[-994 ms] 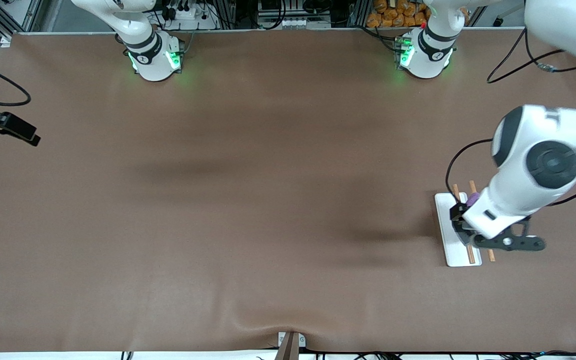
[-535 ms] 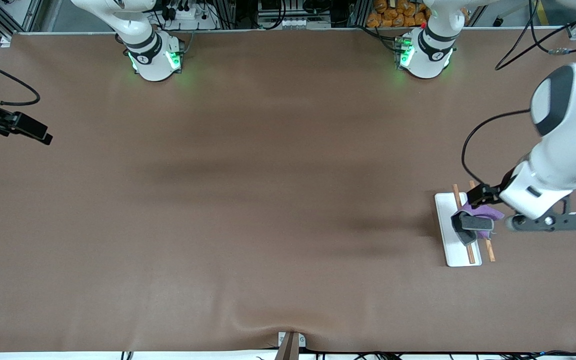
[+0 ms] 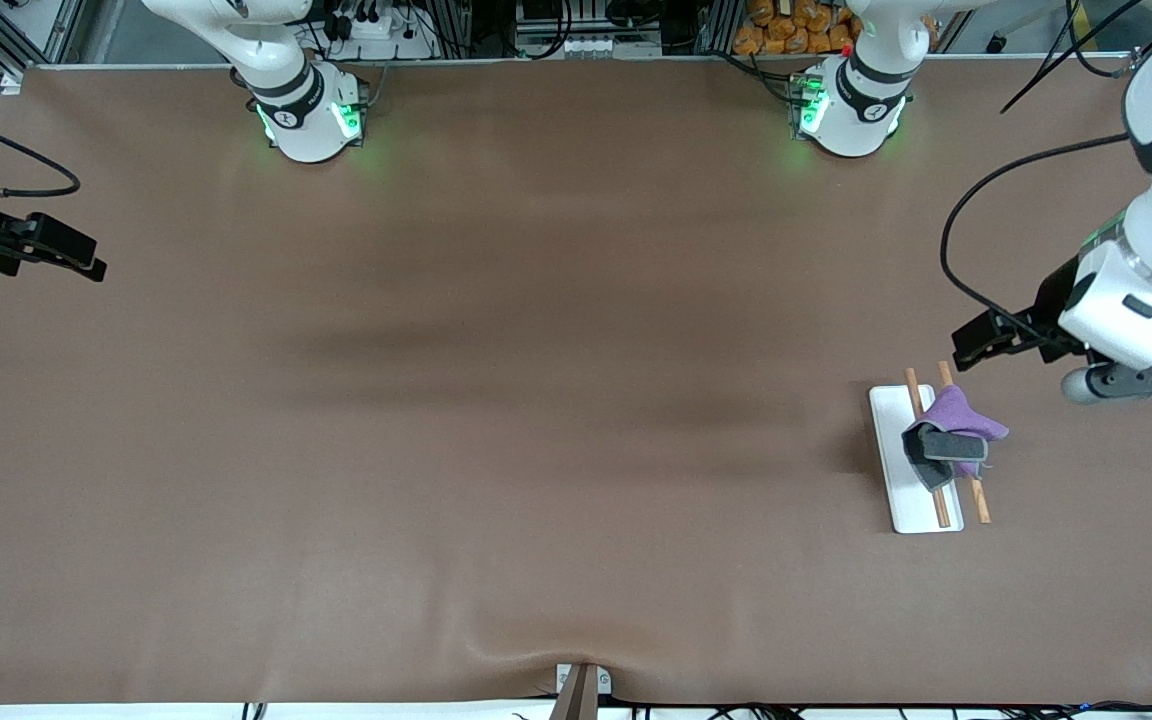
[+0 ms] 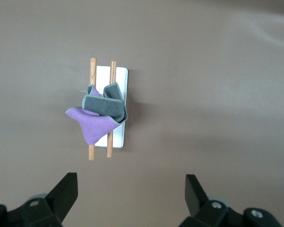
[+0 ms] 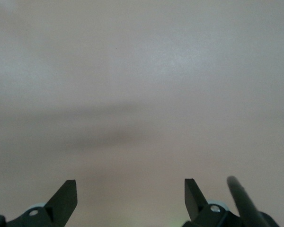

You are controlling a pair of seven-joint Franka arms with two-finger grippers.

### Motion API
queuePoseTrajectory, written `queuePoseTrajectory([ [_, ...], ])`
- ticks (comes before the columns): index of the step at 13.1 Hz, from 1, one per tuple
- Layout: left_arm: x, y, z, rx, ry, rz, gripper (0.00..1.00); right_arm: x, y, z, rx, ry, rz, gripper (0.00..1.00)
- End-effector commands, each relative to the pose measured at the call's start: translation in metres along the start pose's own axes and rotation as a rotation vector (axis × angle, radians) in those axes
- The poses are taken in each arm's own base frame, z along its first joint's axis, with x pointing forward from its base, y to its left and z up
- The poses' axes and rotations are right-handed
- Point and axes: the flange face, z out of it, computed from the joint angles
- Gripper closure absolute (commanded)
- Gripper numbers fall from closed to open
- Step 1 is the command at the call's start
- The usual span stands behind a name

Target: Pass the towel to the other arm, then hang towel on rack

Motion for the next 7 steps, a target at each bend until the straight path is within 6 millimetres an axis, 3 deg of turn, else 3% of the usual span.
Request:
queuePoseTrajectory([
  [1, -0.018, 0.002, -0.023, -0.004, 0.007, -0.013, 0.0, -0.006, 0.0, -0.002, 0.01, -0.002, -0.017, 0.0],
  [7, -0.036, 0.001, -0.047, 0.011, 0.007, -0.001, 0.0, -0.004, -0.001, -0.003, 0.012, 0.01, -0.022, 0.0],
])
